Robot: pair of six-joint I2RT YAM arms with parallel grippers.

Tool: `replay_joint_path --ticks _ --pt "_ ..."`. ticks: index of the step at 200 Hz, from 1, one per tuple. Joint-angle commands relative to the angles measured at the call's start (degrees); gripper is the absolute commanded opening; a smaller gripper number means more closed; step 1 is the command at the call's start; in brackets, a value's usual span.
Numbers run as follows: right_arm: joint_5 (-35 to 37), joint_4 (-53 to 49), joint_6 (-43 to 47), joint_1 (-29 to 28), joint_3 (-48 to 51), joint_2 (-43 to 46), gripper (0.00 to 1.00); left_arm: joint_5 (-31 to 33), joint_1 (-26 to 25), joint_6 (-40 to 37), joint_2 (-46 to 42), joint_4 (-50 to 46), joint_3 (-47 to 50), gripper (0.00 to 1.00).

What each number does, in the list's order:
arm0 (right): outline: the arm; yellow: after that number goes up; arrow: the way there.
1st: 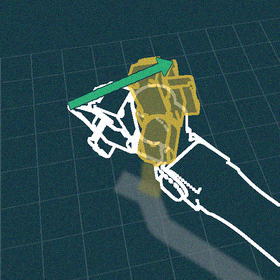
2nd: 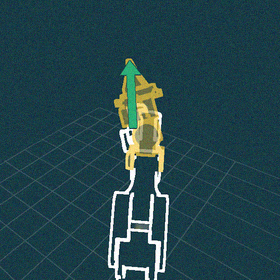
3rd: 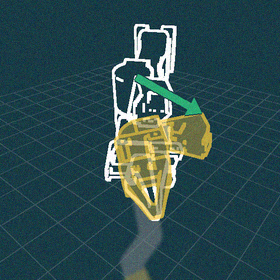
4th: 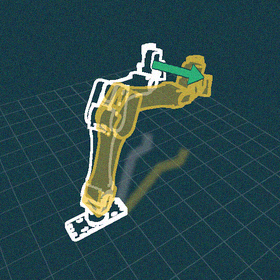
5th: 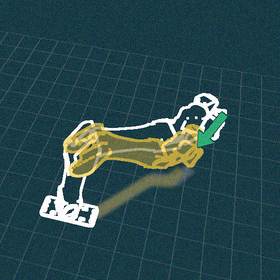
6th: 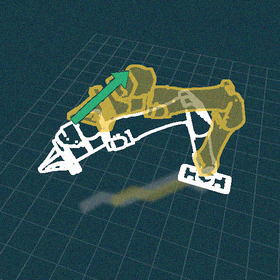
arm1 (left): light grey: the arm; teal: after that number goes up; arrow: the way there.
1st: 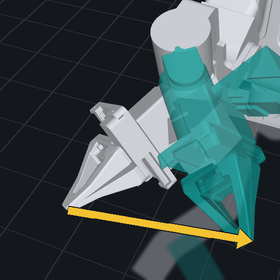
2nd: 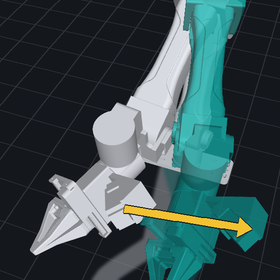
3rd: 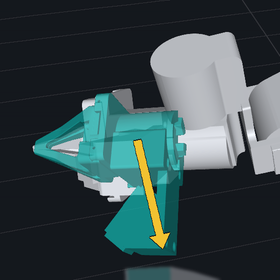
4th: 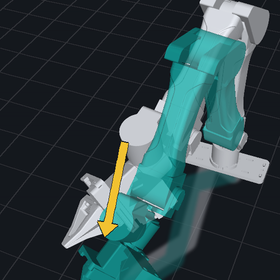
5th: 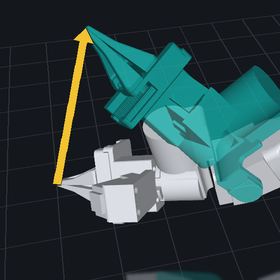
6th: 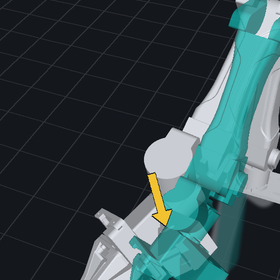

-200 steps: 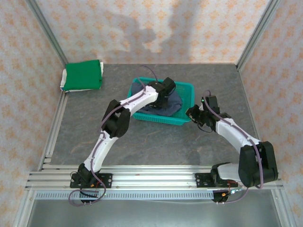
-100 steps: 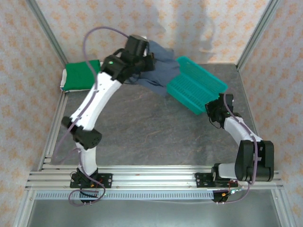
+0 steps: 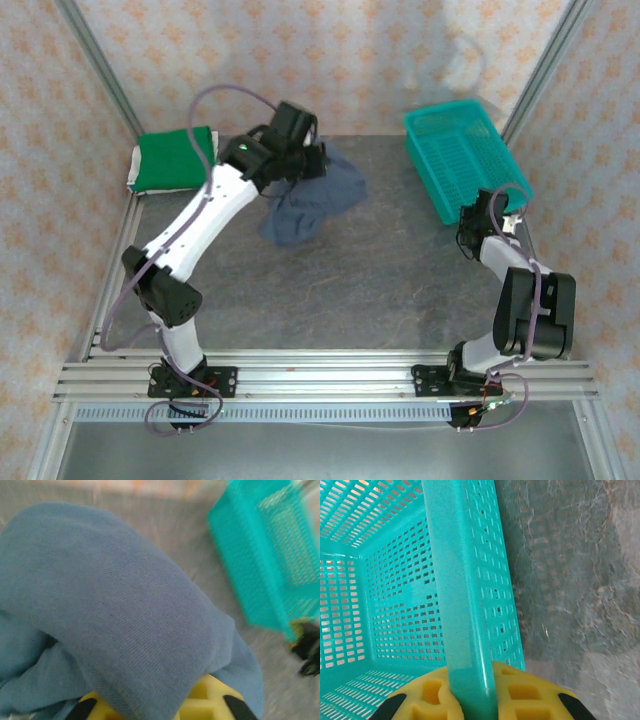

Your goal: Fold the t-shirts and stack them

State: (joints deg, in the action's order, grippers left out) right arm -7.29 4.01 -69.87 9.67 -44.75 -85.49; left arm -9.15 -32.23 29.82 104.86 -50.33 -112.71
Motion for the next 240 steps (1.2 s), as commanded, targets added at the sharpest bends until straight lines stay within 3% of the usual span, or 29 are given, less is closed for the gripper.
replay_joint_path --ticks 1,12,17,21,74,151,159,173,189,214,218,223,240 --pt "3.69 -6.42 -8.58 0.67 -2.00 -5.31 0.00 -5.16 -0.73 3.65 2.85 3.74 7.14 0.48" --pt "3.86 -8.08 -8.58 0.61 -4.08 -6.94 0.00 -3.57 -0.89 4.04 2.35 2.30 8.51 0.65" --pt "4.09 -8.46 -8.69 0.61 -4.68 -7.46 0.00 -2.71 -0.86 4.26 1.57 1.97 8.99 0.93" --pt "4.22 -8.48 -8.89 0.66 -5.00 -7.89 0.00 -2.01 -0.81 4.28 0.87 1.64 9.05 1.00" --pt "6.02 -13.16 -11.65 0.68 -9.06 -12.13 0.00 4.46 2.00 4.84 -9.30 -5.69 5.83 1.00" --pt "7.02 -21.31 -16.07 0.61 -19.47 -20.47 0.00 9.30 5.87 10.17 -29.09 -2.02 33.06 1.00" --pt "6.99 -20.56 -15.81 0.62 -20.76 -21.30 0.07 9.15 5.86 10.71 -30.50 -1.15 36.04 1.00" --pt "5.29 -17.73 -15.18 0.65 -22.67 -22.47 0.36 8.80 6.03 11.96 -32.46 0.43 40.92 1.00" --pt "1.13 -16.87 -11.26 0.61 -25.83 -23.11 0.60 7.95 6.44 13.49 -33.94 1.68 45.56 1.00" --pt "-4.41 -17.30 -5.20 0.36 -25.87 -19.66 0.80 6.18 6.66 15.36 -35.61 3.48 51.04 1.00" --pt "-5.14 -17.22 -3.80 0.27 -25.33 -18.66 0.92 6.04 6.74 15.58 -35.81 3.71 51.87 1.00" --pt "-5.89 -17.48 -2.16 0.11 -24.53 -17.29 0.99 5.83 6.91 15.77 -36.01 3.89 52.74 1.00" --pt "-10.36 -18.81 4.15 -0.06 -21.30 -12.29 0.99 5.13 7.67 15.79 -36.39 4.73 55.03 1.00"
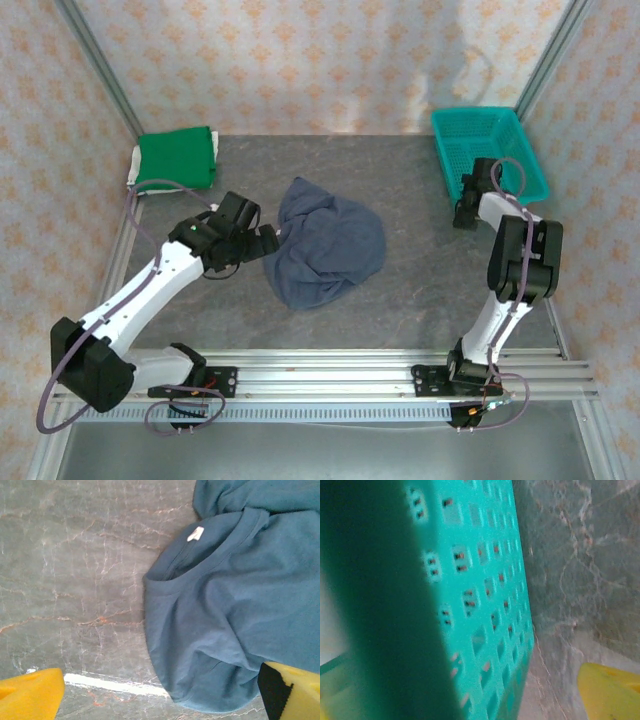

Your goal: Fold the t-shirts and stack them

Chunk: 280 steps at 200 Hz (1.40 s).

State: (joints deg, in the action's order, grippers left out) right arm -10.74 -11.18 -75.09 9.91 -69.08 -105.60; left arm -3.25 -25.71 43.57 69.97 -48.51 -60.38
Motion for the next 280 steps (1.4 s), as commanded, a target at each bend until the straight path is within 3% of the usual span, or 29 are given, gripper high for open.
replay_joint_path --ticks 1,37,63,88,120,158,193,210,227,245,254,280 --pt "-7.22 -3.74 9.84 -0.32 3.22 8.06 0.99 -0.87 1.22 2.00 -1.55 2.95 2.85 1.00" --pt "-16.30 -13.51 27.26 -3.57 10.51 21.14 1.00 -5.36 3.34 0.84 -0.09 8.78 7.07 0.98" --pt "-18.22 -23.43 40.94 -11.03 14.92 28.72 0.97 -8.30 3.56 -1.24 3.75 12.60 7.95 0.97" --pt "-18.49 -25.77 47.04 -19.42 21.01 32.05 0.93 -10.89 3.65 -3.20 8.20 15.79 8.07 0.90" --pt "-15.04 -22.48 51.20 -27.99 24.09 30.51 0.87 -11.82 3.65 -4.83 13.01 18.73 8.90 0.81" --pt "-16.68 -9.55 48.74 -30.80 25.02 24.78 0.79 -12.60 3.75 -4.99 20.10 22.77 8.23 0.79" --pt "-15.59 -4.93 48.48 -30.94 21.72 16.25 0.69 -10.82 3.76 -4.72 25.65 25.07 6.49 0.73" --pt "-14.65 -3.55 48.44 -30.99 19.49 12.42 0.62 -9.83 3.74 -4.54 28.44 25.71 5.82 0.63" --pt "-13.24 -3.11 48.00 -30.97 16.84 9.72 0.49 -8.36 3.74 -4.30 30.24 26.15 4.96 0.40" --pt "-12.60 -2.92 47.33 -30.99 14.14 8.07 0.23 -7.28 3.79 -4.46 30.71 25.78 3.55 0.11" --pt "-11.73 -4.81 47.63 -31.00 12.10 7.84 0.11 -6.46 3.75 -4.59 30.10 24.76 2.70 0.02" --pt "-9.49 -10.39 49.46 -30.98 8.35 12.58 0.02 -3.07 3.68 -5.84 22.97 19.59 0.09 0.00"
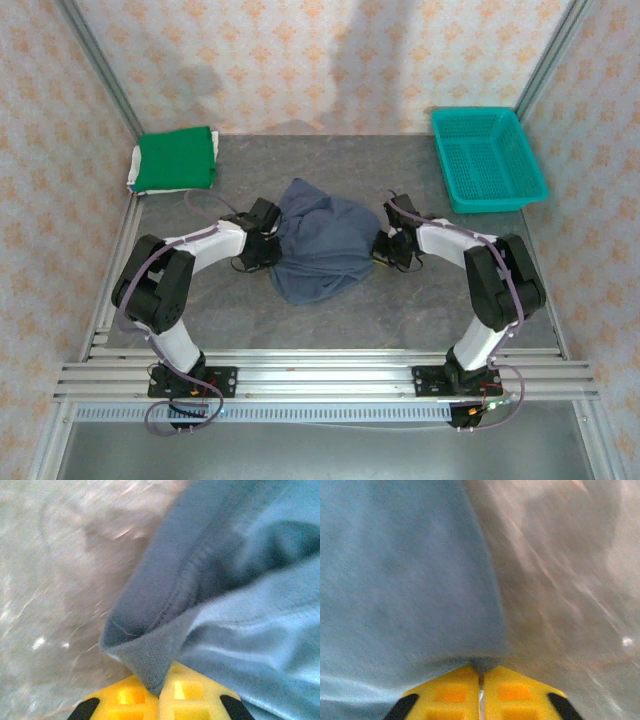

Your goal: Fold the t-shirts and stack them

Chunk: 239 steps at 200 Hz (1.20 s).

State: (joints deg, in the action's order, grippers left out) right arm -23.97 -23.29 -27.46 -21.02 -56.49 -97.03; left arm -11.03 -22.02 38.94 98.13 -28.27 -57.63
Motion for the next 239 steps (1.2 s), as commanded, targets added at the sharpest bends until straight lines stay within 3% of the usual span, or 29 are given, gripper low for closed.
replay_joint_path --ticks 1,68,118,148,185,210,239 --pt "3.92 1.52 1.95 -0.02 -4.33 4.25 0.01 4.84 -0.03 -1.22 -5.56 -0.82 -2.75 0.00" --pt "8.13 -13.01 3.79 0.70 -10.76 21.60 0.00 8.28 -0.21 -4.47 -27.39 -12.51 -11.69 0.00" --pt "6.52 -23.81 4.43 5.14 -25.45 25.87 0.00 7.85 -0.28 -7.68 -31.15 -18.73 -26.96 0.00" --pt "5.93 -31.49 4.99 5.79 -34.07 23.99 0.00 7.47 -0.22 -8.00 -32.10 -18.64 -29.91 0.00" --pt "5.53 -34.40 5.71 5.81 -34.92 19.76 0.00 10.16 0.54 -12.65 -28.96 -17.53 -28.09 0.00" --pt "5.86 -35.24 10.79 5.81 -37.06 8.83 0.00 10.96 2.33 -15.42 -20.10 -16.58 -28.59 0.00" --pt "7.73 -28.85 14.32 5.87 -44.12 -7.13 0.00 13.63 7.60 -16.40 -6.32 -15.62 -32.27 0.00"
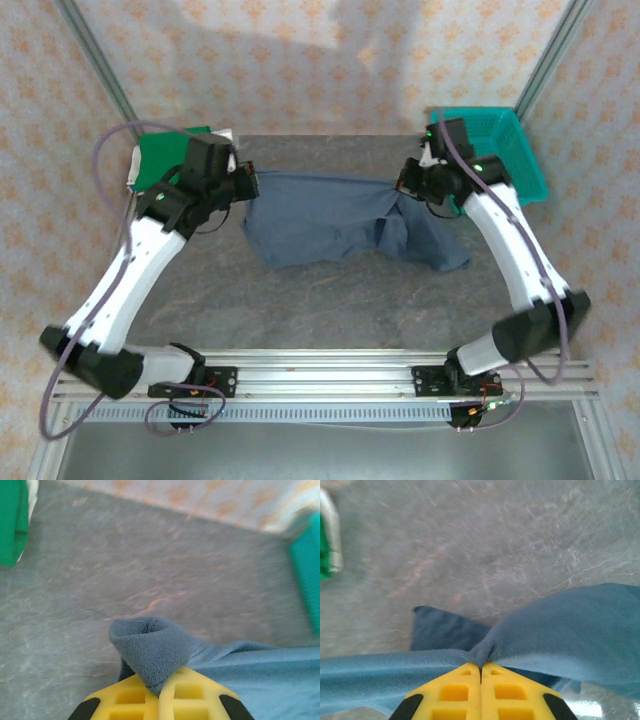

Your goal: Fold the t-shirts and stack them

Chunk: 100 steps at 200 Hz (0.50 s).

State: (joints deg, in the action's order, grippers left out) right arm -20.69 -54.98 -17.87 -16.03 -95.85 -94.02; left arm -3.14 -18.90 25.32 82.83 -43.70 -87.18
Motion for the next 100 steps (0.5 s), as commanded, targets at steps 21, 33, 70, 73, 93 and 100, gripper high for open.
replay_joint_path --ticks 21,33,70,73,93,100 --pt "6.03 6.10 4.43 1.50 -13.95 -21.40 0.11 6.34 8.70 -2.50 19.45 -3.46 -10.06 0.21" --pt "5.35 4.34 4.25 1.83 -20.56 -26.37 0.43 5.19 9.43 -2.46 22.92 -6.56 -14.93 0.44" --pt "6.50 0.40 7.28 1.73 -18.16 -18.99 0.73 -2.86 6.83 1.80 10.91 -5.71 -9.19 0.87" --pt "6.60 0.44 7.63 1.79 -16.14 -17.22 0.74 -4.18 6.53 2.21 9.46 -5.59 -7.55 0.87" --pt "7.02 -0.06 8.69 1.87 -1.93 -4.78 0.86 -10.23 3.91 5.80 0.15 -6.44 5.06 0.87" --pt "6.68 -0.65 8.44 1.96 2.91 -0.76 0.87 -13.76 3.46 8.38 -2.63 -5.52 10.45 0.87"
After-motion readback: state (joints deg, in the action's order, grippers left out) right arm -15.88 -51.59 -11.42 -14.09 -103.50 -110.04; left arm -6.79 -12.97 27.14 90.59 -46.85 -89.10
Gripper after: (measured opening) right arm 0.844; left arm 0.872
